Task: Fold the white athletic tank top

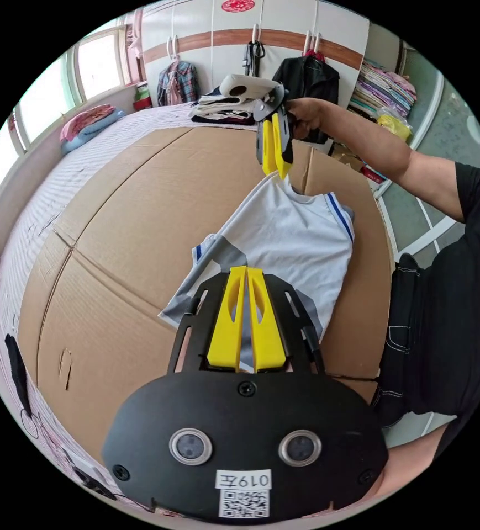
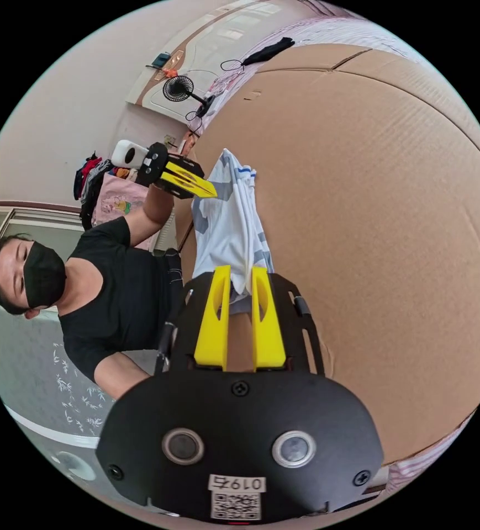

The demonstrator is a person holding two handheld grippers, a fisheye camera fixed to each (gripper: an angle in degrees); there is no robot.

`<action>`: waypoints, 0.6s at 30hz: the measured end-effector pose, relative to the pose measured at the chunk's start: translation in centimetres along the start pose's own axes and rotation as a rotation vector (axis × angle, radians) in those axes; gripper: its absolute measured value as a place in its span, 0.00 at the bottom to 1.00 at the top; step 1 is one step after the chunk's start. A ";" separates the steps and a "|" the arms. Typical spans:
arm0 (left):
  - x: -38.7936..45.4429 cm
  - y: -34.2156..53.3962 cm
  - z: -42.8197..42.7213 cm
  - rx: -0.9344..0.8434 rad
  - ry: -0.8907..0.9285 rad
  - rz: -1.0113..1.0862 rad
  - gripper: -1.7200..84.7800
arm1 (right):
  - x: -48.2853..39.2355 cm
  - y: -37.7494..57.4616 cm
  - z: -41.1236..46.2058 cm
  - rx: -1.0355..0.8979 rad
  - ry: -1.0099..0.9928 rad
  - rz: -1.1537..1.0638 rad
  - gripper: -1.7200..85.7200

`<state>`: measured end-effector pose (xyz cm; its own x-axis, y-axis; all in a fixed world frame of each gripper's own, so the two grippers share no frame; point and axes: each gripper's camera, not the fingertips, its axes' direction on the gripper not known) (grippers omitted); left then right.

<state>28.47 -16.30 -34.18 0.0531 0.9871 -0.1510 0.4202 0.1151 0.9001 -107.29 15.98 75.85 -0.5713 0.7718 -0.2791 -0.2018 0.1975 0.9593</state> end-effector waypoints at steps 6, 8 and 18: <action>4.9 2.4 -0.2 0.058 -0.071 -0.053 0.03 | -1.3 6.7 0.3 0.005 0.055 0.072 0.08; 7.4 2.5 0.8 0.039 -0.075 -0.021 0.03 | -2.8 9.3 -0.4 0.030 0.049 0.056 0.06; 15.4 3.9 3.9 0.124 -0.001 -0.018 0.04 | -12.4 24.0 -1.9 0.346 0.223 0.160 0.10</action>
<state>34.48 -1.06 -34.59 0.0452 0.9850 -0.1667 0.5297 0.1178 0.8399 -106.60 10.02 102.22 -0.7393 0.6671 -0.0917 0.1596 0.3058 0.9386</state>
